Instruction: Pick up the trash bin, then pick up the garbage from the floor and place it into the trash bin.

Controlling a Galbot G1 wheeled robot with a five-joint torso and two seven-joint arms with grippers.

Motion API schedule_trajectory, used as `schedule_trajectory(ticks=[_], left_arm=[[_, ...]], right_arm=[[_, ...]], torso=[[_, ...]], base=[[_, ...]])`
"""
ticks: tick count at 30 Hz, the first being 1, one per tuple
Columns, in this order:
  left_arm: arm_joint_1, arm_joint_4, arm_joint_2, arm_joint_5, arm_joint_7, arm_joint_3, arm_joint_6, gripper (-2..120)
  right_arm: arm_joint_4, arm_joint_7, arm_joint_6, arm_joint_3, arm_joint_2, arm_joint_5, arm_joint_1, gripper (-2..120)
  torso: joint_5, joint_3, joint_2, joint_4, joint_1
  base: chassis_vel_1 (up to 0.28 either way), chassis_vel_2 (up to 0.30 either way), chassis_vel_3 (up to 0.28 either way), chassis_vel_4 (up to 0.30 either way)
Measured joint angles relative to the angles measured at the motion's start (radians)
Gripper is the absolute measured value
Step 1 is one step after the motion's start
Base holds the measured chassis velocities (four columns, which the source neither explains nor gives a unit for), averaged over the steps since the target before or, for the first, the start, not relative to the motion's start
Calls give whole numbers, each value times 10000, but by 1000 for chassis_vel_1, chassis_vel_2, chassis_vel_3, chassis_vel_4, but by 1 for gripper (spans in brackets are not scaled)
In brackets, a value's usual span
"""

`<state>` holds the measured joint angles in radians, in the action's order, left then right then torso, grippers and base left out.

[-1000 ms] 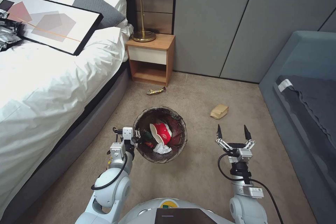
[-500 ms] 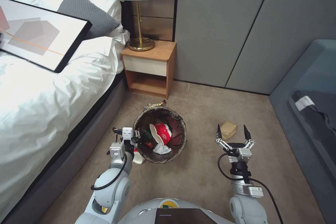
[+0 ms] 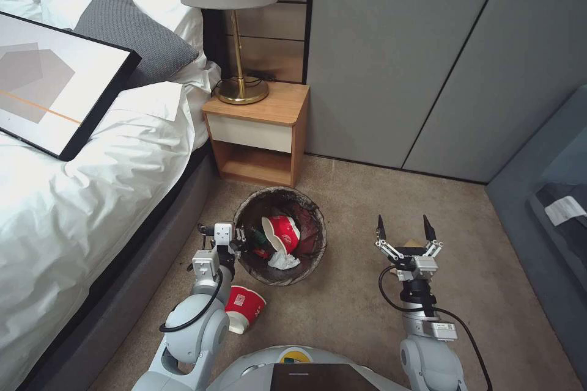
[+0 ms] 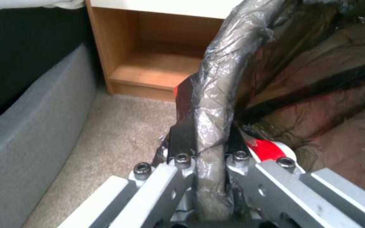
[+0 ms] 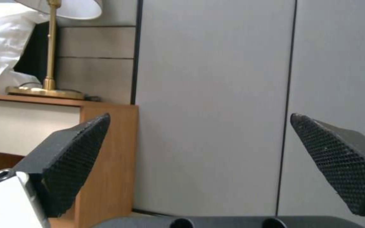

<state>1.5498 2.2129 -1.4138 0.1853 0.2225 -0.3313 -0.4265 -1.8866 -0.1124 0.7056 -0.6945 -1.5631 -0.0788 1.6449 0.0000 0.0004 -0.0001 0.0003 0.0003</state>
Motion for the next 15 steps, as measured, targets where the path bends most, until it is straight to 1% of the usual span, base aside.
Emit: schedule_trajectory(ticks=[5,15], left_arm=[[39,-4,4,-15,-2,53,9,0],[92,40,15,-53,0,119,5,0]], right_arm=[[89,-19,54,-33,65,57,-96,100],[125,89,30,-136,150,199,-241,100]], torso=[[0,-5,1,-5,-4],[0,-5,1,-3,-4]], base=[[22,-25,-30,25],[0,0,0,0]])
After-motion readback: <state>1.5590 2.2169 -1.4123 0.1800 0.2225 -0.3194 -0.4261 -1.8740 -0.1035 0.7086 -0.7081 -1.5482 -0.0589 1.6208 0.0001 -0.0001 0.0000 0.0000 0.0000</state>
